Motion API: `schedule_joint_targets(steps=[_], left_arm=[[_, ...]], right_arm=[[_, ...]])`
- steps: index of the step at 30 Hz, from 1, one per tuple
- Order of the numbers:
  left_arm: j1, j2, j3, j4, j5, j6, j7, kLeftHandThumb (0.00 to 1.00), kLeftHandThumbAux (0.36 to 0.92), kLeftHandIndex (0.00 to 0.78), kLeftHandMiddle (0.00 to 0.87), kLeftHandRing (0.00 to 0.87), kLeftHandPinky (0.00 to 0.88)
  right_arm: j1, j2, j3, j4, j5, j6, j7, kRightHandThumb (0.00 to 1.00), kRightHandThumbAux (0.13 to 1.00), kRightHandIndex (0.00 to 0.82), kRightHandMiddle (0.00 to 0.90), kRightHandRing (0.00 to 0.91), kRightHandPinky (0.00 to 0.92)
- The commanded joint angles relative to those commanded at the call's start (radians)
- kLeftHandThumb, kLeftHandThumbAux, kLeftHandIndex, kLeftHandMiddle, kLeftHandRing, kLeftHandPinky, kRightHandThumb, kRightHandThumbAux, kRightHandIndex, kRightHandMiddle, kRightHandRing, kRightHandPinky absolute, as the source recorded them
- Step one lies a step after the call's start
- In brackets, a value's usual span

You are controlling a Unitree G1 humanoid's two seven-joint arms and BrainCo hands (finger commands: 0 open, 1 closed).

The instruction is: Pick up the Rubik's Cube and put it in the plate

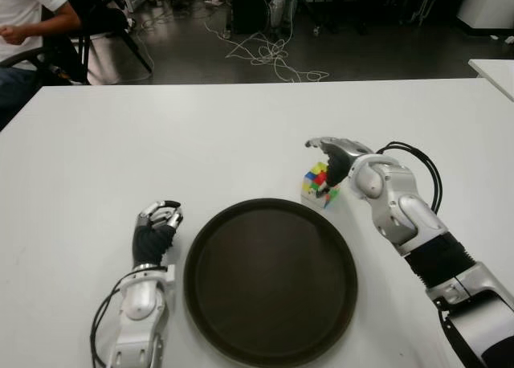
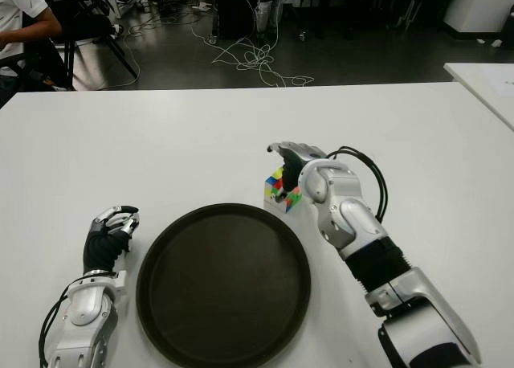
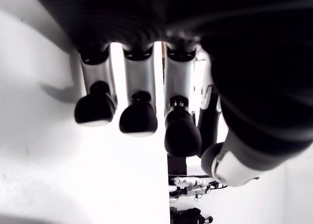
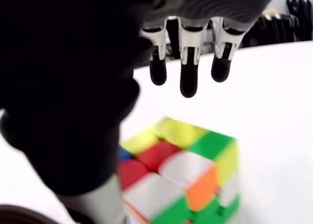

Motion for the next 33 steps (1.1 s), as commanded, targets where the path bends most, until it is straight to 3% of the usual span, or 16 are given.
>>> schedule_joint_targets(steps=[19,33], left_arm=[[0.000,0.002,0.001,-0.001,-0.005,0.004,-0.005,0.710,0.705,0.444,0.815,0.824,0.814],[0.003,0.001,0.003,-0.015,-0.015,0.016,-0.010,0.710,0.705,0.444,0.810,0.822,0.814]], right_arm=[[-0.005,0.007,0.023,0.007,-0.003,0.047,0.004,0.000,0.934,0.066,0.155,0.175,0.203],[-0.011,0.002,0.046,-0.016,-0.011,0.110,0.063,0.000,0.882,0.051,0.151,0.177,0.144]])
